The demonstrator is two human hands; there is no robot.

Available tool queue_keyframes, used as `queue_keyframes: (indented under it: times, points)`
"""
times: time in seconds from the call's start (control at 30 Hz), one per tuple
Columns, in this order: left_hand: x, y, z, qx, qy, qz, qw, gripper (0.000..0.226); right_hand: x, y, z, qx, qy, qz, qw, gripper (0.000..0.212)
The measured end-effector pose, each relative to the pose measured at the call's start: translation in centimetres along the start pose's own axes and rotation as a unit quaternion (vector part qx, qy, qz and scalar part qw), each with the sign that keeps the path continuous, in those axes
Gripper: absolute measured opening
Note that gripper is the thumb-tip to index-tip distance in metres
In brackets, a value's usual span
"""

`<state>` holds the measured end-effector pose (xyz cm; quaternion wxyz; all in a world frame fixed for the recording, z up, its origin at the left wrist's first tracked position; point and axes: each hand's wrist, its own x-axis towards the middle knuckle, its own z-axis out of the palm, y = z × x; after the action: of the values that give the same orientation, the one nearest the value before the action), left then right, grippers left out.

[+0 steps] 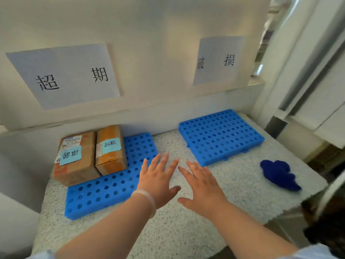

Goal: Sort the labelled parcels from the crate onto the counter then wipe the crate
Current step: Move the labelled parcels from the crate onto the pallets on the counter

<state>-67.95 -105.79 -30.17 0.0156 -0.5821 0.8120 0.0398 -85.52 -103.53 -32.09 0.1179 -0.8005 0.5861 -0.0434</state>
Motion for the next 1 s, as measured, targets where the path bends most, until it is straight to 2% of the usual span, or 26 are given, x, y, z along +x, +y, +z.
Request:
queue_keyframes:
  times: [0.2, 0.5, 0.83, 1.0]
  points:
    - [0.8, 17.2, -1.1, -0.023, -0.004, 0.112, 0.993, 0.083, -12.8, 11.2, -4.6, -0.012, 0.031, 0.13, 0.991, 0.09]
    - [-0.2, 40.8, -2.0, -0.051, 0.002, 0.281, 0.958, 0.082, -31.8, 24.2, -8.6, 0.0, 0.104, 0.342, 0.934, 0.094]
    - [3.1, 54.3, -0.2, -0.048, -0.025, 0.388, 0.92, 0.079, -38.4, 32.8, -7.6, 0.061, 0.129, 0.448, 0.883, 0.088]
    - [8.3, 58.5, 1.6, -0.04, -0.06, 0.397, 0.915, 0.077, -38.2, 38.6, -8.3, 0.126, 0.136, 0.521, 0.833, 0.086]
